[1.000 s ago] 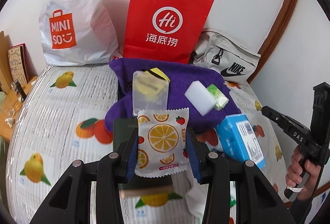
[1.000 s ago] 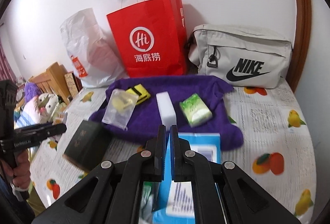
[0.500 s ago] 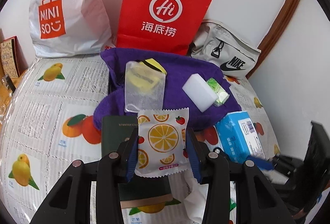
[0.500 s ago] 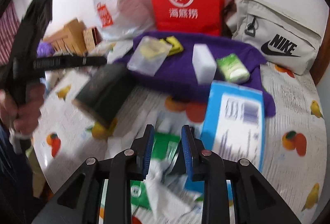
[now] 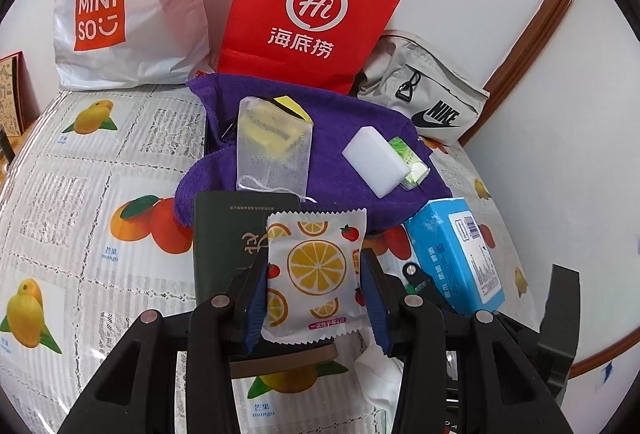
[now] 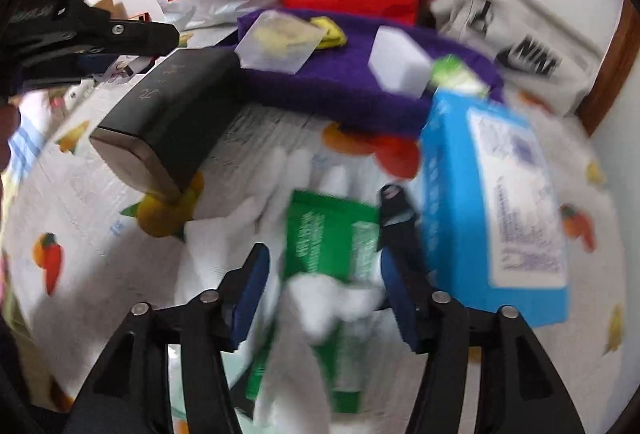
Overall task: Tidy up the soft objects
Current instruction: 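Carry the packet toward the towel with the left gripper while the right grasps a white glove, then hold the packet above the towel with the left gripper while the right carries the glove to the towel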
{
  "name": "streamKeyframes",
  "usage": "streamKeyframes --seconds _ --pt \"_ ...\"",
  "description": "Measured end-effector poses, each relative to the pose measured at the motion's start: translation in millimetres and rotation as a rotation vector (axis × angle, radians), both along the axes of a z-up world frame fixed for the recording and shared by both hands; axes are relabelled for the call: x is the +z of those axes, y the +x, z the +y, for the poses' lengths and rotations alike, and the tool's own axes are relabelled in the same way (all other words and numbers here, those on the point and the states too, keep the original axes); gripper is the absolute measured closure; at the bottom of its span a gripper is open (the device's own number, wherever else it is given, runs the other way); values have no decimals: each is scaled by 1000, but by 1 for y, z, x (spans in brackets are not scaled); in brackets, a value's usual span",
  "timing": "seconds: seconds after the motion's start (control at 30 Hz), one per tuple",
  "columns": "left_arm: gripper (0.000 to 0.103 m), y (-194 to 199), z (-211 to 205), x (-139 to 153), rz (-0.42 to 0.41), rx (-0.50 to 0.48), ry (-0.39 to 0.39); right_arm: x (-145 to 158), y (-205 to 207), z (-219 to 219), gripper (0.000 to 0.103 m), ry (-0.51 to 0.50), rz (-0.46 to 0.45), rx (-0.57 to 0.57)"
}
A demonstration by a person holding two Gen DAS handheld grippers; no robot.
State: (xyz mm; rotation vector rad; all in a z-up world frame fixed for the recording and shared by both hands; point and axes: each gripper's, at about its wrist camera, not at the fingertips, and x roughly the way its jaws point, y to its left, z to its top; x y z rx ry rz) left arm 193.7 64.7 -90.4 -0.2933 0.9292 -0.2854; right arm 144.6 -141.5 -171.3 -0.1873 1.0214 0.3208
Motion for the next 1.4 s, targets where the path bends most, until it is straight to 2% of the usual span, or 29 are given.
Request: streamKeyframes --seconds 0.17,0.23,0.27,0.3,0.37,0.5,0.63,0.77,1.0,1.1,1.23,1.4 --pt "62 -5 6 0 -8 1 -20 -4 0 8 44 -39 3 2" --pt "62 -8 7 -1 -8 1 -25 -6 2 8 53 -56 8 -9" --pt "62 -10 8 -1 -9 2 -26 -5 2 7 72 -50 3 -17" --pt "62 -11 9 -2 -8 2 -27 -2 2 3 74 -6 18 -16" --pt "62 -14 12 -3 -6 8 -31 4 3 -3 74 77 49 -7" --pt "62 -17 15 -4 -2 17 -40 26 -6 -2 75 92 -23 13" --pt "62 -20 12 -1 -9 10 -44 44 -10 -6 74 207 -53 22" --pt "62 -26 8 4 -20 -3 -36 40 -13 -7 74 187 -55 10" --pt "62 -32 4 3 -11 -2 -34 4 -16 -6 64 117 34 1" --pt "61 -37 4 4 -12 -6 -27 6 -26 -13 56 158 31 -9" --pt "61 -43 5 3 -9 -2 -23 12 -42 -24 56 190 14 -19" --pt "61 -47 5 3 -6 0 -20 8 -51 -17 57 176 6 11"
